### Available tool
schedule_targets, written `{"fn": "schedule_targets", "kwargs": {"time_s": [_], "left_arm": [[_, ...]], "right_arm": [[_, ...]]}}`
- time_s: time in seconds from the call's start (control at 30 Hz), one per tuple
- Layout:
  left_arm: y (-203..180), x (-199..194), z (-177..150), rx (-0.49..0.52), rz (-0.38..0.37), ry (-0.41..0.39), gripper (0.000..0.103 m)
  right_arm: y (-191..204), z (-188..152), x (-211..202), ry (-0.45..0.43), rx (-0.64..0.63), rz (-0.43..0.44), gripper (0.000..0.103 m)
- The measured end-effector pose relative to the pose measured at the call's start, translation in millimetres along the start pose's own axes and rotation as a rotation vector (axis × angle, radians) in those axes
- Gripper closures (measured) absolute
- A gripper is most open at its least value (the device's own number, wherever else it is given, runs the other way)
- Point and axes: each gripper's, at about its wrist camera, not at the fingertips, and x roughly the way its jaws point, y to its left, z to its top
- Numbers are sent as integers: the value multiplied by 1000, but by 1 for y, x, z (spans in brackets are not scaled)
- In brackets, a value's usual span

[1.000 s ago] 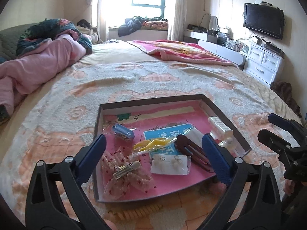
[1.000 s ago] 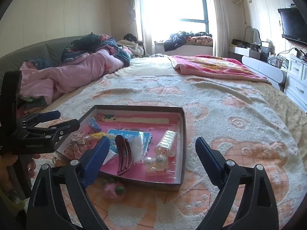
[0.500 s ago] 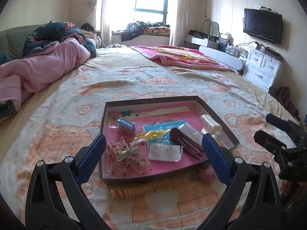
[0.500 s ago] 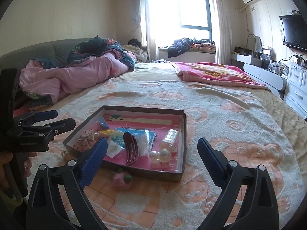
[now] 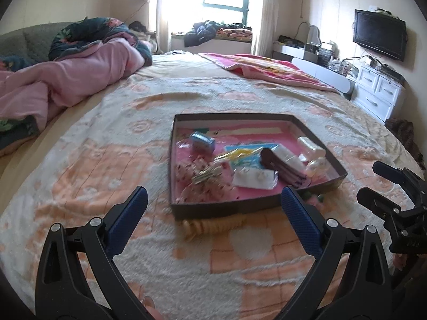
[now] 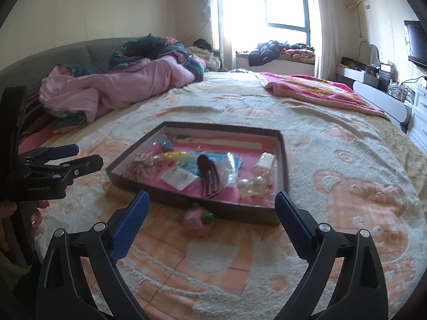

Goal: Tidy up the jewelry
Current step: 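Withdraw both open grippers from the tray, then grasp the orange spiral hair tie with the left gripper while the right gripper grasps the pink pom-pom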

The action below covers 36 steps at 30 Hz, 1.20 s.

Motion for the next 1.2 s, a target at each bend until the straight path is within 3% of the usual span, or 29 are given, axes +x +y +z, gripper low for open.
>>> {"fn": "schedule_targets", "kwargs": {"time_s": [0.47, 0.77, 0.93, 1.07, 1.1, 1.2], "left_arm": [[19, 31, -23, -19, 39, 86, 12], [28, 60, -31, -74, -3, 167, 12], [21, 65, -32, -62, -33, 185, 14], [16, 69, -33, -48, -58, 201, 48], [15, 69, -34, -48, -71, 206, 52], [11, 67, -34, -37, -77, 209, 61]], "right_arm": [[13, -16, 36, 83, -16, 7, 11], [3, -23, 63, 147, 29, 1, 11], [-2, -24, 75, 190, 54, 20, 26], [-2, -26, 82, 229, 56, 51, 63], [0, -26, 82, 232, 52, 61, 73], [6, -25, 77, 216, 17, 73, 79]]}}
